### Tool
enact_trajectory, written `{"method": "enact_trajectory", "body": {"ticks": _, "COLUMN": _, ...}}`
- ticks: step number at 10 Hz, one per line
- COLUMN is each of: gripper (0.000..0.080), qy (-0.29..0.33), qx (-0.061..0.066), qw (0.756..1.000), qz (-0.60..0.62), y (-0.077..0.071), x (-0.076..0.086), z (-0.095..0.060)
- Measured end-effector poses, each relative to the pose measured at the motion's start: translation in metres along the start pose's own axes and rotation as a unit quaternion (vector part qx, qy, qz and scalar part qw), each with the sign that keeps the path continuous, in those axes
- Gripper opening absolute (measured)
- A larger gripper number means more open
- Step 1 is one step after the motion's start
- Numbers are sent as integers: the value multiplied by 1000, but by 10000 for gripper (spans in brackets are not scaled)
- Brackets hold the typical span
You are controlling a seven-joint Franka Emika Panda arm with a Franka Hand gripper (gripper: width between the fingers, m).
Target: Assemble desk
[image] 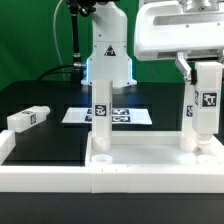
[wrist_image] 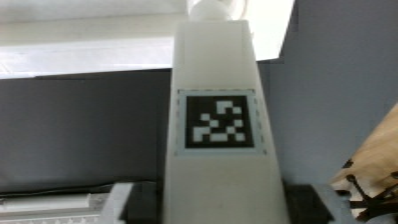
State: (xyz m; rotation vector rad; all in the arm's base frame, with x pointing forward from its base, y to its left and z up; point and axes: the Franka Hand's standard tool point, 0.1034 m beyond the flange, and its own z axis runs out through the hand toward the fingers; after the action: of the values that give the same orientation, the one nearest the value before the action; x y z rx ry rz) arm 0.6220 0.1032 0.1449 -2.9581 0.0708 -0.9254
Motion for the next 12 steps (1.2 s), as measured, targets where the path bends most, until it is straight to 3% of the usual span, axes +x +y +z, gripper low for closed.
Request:
{"method": "enact_trajectory", "body": {"ticks": 3, "gripper": 289, "qy": -3, "qx": 2, "qw": 999, "qz": -49, "y": -10, "x": -4, "z": 5}}
{"method": "enact_trajectory", "body": {"ticks": 12, "gripper": 289, "qy": 0, "qx": -2, "qw": 997, "qz": -77, "y": -10, "x": -9, "z": 17}}
